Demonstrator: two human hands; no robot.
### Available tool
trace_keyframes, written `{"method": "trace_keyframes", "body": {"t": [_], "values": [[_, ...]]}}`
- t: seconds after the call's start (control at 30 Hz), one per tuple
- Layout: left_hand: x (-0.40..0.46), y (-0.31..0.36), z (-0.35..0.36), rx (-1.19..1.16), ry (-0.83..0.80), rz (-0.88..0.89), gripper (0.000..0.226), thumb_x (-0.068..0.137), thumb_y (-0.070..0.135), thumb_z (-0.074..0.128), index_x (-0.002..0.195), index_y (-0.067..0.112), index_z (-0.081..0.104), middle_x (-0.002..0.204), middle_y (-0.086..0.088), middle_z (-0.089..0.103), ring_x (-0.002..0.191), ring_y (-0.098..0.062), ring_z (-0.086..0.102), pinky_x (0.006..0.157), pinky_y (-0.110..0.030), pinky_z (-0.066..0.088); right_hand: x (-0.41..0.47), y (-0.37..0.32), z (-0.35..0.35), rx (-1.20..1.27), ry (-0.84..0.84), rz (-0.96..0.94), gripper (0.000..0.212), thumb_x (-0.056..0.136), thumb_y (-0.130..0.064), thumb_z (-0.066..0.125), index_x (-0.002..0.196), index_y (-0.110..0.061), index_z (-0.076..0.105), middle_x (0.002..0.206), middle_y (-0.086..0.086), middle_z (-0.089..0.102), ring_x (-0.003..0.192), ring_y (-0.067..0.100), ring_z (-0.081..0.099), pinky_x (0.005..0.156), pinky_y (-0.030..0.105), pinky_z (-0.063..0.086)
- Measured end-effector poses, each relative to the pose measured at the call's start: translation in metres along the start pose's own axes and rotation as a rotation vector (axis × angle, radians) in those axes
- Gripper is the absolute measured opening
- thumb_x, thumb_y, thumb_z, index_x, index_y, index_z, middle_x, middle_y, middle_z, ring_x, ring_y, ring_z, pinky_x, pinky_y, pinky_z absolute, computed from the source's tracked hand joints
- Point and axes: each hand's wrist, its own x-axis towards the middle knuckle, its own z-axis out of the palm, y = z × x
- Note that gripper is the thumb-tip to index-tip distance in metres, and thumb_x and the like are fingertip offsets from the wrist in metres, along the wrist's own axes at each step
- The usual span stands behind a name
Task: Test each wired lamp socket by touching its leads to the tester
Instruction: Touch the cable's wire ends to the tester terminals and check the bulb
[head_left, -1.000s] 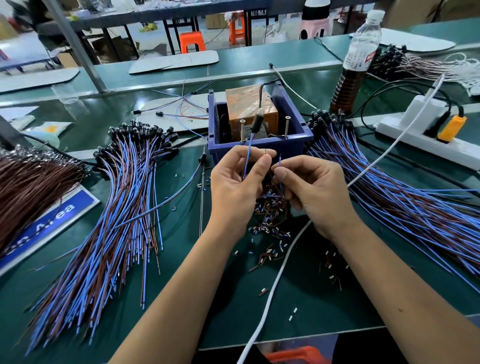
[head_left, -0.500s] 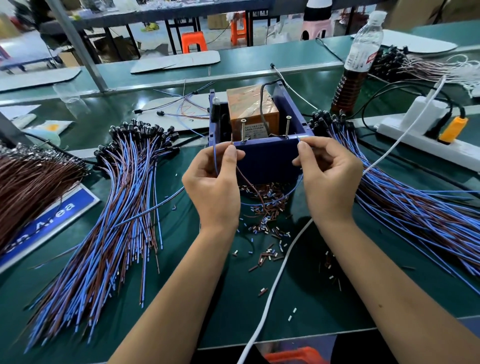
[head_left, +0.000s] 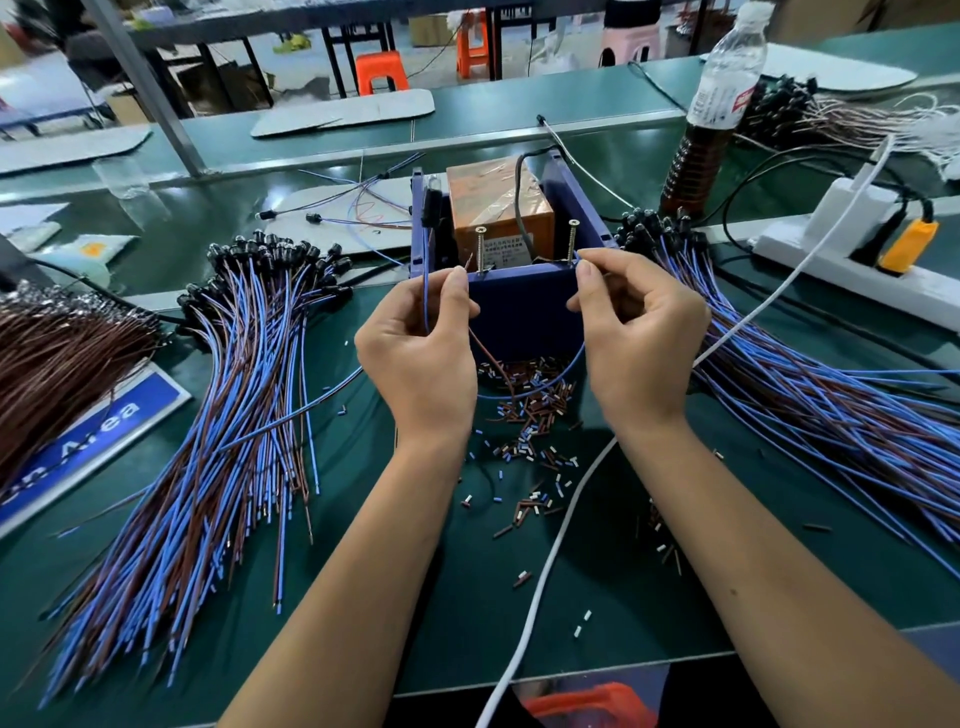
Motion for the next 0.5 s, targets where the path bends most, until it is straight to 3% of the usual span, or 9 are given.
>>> {"method": "trace_keyframes", "body": {"t": [0.3, 0.5], "values": [[-0.0031, 0.0036, -0.0009, 0.123, -0.032, 0.106, 0.018, 0.095, 0.016, 0.073, 0.078, 0.024, 0.073, 0.064, 0.004, 0.070, 0.062, -0.009, 0.063, 0.065, -0.024, 0.053, -0.0015, 0.0007, -0.0003, 0.018, -0.012, 0.019, 0.014, 0.100, -0.017, 0.067, 0.103, -0.013, 0.080, 0.072, -0.009, 0.073, 0.066, 0.008, 0.072, 0.067, 0.025, 0.057], [-0.0026, 0.0040, -0.0027, 0.127, -0.034, 0.091, 0.022, 0.095, 0.016, 0.073, 0.078, 0.029, 0.073, 0.067, 0.000, 0.071, 0.066, -0.011, 0.063, 0.069, -0.027, 0.054, -0.0015, 0.0008, -0.0012, 0.013, -0.021, 0.014, 0.015, 0.101, -0.018, 0.066, 0.104, -0.012, 0.080, 0.073, -0.007, 0.073, 0.067, 0.008, 0.071, 0.068, 0.029, 0.059]]}}
